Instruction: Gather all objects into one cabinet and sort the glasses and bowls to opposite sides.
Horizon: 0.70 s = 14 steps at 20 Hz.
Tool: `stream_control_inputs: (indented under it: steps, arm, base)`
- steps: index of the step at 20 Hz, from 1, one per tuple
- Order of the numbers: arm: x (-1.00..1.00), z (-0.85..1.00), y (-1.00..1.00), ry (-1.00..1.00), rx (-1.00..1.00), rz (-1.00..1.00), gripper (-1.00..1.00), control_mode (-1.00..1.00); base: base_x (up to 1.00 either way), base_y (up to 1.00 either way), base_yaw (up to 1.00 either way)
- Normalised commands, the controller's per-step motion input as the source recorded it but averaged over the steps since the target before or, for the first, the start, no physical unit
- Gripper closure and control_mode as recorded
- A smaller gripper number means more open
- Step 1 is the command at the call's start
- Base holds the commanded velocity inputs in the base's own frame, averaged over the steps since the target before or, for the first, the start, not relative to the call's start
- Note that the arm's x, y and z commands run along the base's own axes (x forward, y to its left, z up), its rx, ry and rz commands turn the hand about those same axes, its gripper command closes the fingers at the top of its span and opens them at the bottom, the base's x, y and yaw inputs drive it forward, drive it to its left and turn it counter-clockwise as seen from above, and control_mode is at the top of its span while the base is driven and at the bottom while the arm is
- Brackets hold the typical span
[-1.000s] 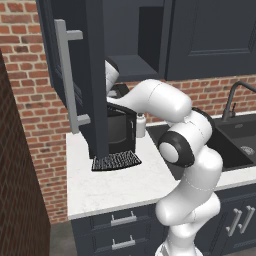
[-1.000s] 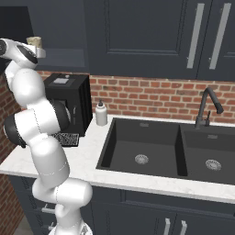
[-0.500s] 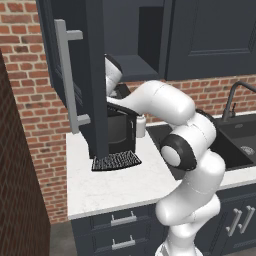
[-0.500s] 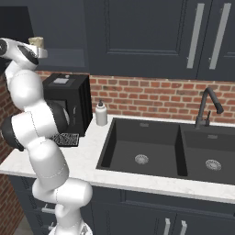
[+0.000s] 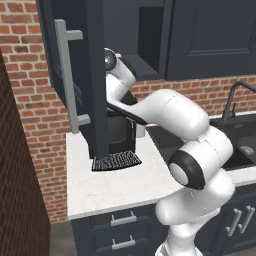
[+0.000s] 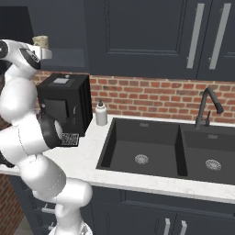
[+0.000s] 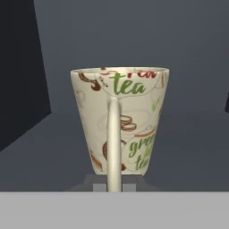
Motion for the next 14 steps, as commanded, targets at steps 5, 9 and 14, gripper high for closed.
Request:
stream_control_inputs:
  steps: [5, 9, 14]
  arm:
    - [-0.92, 0.33, -0.42, -0.06, 0.00, 0.00, 1.00, -1.00]
    - [-0.88, 0.45, -0.37, 0.01, 0.00, 0.00, 1.00, -1.00]
    - [-0.98, 0.18, -0.47, 0.09, 0.00, 0.00, 1.00, -1.00]
  base:
    - [0.00, 0.00, 0.00]
    - [0.00, 0.00, 0.00]
    - [0.00, 0.00, 0.00]
